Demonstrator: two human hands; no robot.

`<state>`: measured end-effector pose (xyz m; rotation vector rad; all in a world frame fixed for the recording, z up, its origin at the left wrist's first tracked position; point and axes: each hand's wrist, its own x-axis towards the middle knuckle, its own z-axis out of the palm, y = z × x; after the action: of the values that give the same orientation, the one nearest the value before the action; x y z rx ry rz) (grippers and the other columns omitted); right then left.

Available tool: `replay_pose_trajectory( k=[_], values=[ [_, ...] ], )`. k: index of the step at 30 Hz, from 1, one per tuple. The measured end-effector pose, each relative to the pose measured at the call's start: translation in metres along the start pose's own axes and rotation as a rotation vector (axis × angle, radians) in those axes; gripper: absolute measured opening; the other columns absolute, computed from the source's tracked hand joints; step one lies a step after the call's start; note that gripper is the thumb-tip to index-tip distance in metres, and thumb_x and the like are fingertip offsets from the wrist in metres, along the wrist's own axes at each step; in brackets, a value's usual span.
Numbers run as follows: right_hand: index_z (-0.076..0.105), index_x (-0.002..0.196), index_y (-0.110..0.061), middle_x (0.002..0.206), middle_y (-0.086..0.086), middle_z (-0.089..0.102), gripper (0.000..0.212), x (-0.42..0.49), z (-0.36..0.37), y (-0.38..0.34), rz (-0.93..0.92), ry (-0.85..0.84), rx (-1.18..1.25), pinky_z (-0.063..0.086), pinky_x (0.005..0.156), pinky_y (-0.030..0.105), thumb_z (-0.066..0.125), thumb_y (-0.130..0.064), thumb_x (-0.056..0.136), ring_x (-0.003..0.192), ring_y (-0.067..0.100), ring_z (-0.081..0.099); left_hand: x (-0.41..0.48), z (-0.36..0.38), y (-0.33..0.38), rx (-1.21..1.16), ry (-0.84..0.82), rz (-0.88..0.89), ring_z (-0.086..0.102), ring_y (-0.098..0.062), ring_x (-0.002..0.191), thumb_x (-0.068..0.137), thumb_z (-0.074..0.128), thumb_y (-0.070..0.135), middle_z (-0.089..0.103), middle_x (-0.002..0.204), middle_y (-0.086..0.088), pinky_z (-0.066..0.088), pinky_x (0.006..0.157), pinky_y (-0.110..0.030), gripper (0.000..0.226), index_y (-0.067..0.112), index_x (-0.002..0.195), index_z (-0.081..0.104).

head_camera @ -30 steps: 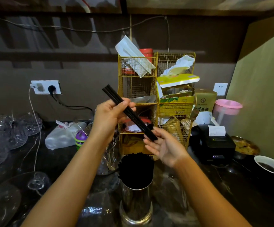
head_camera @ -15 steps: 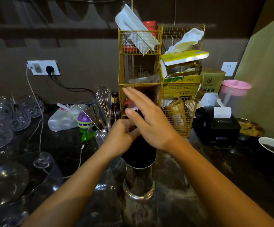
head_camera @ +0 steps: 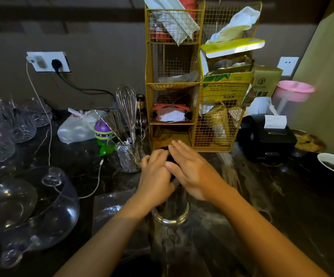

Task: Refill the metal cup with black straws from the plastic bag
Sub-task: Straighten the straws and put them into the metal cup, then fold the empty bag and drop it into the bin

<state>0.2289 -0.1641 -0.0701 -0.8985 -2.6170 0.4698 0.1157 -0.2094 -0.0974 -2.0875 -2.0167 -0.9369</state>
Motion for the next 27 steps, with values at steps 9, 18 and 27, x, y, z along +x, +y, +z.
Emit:
replay_pose_trajectory(
  k=[9,18,27],
  values=[
    [-0.002,0.142,-0.013,0.155,0.003,-0.014,0.068,-0.007,0.013,0.011,0.075,-0.210,-0.191,-0.014,0.112,0.045,0.014,-0.053,0.090,0.138,0.015,-0.024,-0.011,-0.003,-0.017,0.060,-0.037,0.006,0.036,-0.032,0.127,0.076,0.061,0.021,0.051,0.129,-0.013,0.025,0.099,-0.047,0.038,0.018,0.113,0.058],
    [-0.003,0.142,-0.021,0.156,0.001,-0.009,0.066,-0.004,0.009,0.009,0.096,-0.196,-0.053,-0.013,0.112,0.039,0.021,-0.053,0.090,0.139,0.012,-0.019,-0.011,-0.019,-0.029,-0.056,-0.031,-0.038,0.036,-0.030,0.127,0.074,0.067,0.028,0.049,0.130,-0.013,0.026,0.102,-0.047,0.050,0.014,0.120,0.053],
    [-0.013,0.140,-0.022,0.154,-0.001,-0.018,0.068,0.006,-0.004,-0.018,0.015,-0.100,-0.088,-0.014,0.111,0.036,0.020,-0.053,0.089,0.136,0.009,-0.024,-0.025,-0.048,-0.062,0.055,0.025,-0.098,-0.011,-0.009,0.135,0.086,0.041,0.046,-0.006,0.143,0.011,-0.005,0.110,-0.038,0.065,0.037,0.133,-0.003]
  ],
)
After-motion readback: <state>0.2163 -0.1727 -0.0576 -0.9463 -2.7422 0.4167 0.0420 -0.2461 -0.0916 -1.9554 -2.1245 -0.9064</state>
